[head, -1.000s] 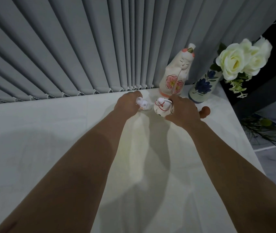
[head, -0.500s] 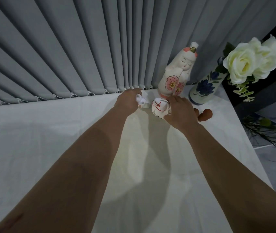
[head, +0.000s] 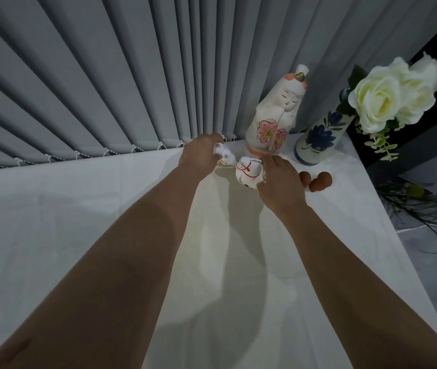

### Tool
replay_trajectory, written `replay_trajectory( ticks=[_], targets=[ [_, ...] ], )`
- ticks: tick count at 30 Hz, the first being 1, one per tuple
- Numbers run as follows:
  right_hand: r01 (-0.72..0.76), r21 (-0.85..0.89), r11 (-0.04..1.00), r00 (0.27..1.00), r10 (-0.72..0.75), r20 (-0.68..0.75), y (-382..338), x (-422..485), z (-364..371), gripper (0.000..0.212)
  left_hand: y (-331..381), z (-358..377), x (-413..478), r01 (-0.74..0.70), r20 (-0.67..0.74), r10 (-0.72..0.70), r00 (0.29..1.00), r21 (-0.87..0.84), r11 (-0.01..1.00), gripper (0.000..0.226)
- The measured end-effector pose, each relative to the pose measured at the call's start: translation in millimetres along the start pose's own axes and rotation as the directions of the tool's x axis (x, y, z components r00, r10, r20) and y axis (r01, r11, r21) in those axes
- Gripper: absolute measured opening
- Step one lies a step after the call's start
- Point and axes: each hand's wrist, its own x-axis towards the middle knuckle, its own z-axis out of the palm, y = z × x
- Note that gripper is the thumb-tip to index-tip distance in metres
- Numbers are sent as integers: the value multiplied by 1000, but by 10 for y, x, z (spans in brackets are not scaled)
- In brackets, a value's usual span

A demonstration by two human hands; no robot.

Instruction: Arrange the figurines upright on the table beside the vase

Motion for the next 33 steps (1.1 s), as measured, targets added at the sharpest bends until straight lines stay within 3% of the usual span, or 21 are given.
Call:
replay_trajectory(
  ticks=[12,25,33],
  targets=[
    [-8,46,999,1000,8,3,41,50,19,60,23,5,65,-30,42,29,999,29,999,37],
    [-2,54,999,1000,1,14,34,70,18,58,6,-20,9,1,43,-2,999,31,1000,37],
    [-3,1,1000,1000,3,0,-18,15,-87,56,99,-144,-116,-1,11,1,1000,-5,1000,50]
  ],
)
